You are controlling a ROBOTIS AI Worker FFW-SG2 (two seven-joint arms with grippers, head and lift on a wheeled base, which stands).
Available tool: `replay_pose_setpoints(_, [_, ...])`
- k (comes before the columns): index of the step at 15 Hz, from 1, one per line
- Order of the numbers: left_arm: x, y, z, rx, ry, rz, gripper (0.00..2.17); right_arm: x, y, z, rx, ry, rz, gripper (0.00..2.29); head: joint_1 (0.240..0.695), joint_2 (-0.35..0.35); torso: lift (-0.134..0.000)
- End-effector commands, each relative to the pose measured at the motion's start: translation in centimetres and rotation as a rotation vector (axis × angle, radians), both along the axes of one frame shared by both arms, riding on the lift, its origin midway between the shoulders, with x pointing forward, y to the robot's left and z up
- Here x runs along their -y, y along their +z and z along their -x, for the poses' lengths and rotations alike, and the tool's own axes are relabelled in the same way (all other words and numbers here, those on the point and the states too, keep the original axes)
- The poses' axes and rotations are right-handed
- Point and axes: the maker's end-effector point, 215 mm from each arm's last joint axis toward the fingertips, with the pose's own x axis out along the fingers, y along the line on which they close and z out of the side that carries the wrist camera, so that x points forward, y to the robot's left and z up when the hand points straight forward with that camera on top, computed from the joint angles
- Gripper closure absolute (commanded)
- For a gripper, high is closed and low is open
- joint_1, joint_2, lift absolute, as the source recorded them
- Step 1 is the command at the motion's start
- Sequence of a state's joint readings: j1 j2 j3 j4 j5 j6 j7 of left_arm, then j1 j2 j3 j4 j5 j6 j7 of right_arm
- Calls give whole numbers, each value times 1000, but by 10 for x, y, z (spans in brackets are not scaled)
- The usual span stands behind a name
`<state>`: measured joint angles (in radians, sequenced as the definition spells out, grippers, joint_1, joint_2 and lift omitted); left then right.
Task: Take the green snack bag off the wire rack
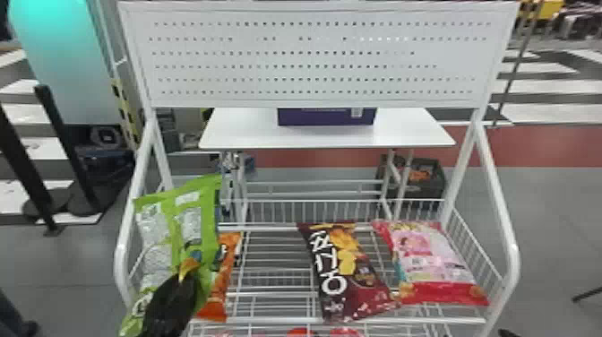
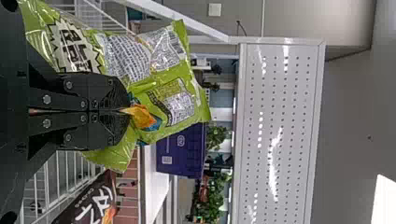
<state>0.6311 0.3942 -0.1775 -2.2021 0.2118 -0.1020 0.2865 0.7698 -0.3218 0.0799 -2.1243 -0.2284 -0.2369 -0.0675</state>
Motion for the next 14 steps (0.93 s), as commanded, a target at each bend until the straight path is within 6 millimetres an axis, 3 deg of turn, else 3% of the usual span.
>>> replay_pose_setpoints(1, [-20,2,13,18,30,10,1511,0,-1,0,-1,0,1,171,499,0,0])
replay_pose_setpoints(8, [-56,-1,57,42,67,21,1511,0,0,2,-2,0,-2,171,499,0,0])
replay_pose_setpoints(14, [-62,-1,78,57,68,28,1511,2,1,2,-2,-3,-1,171,499,0,0])
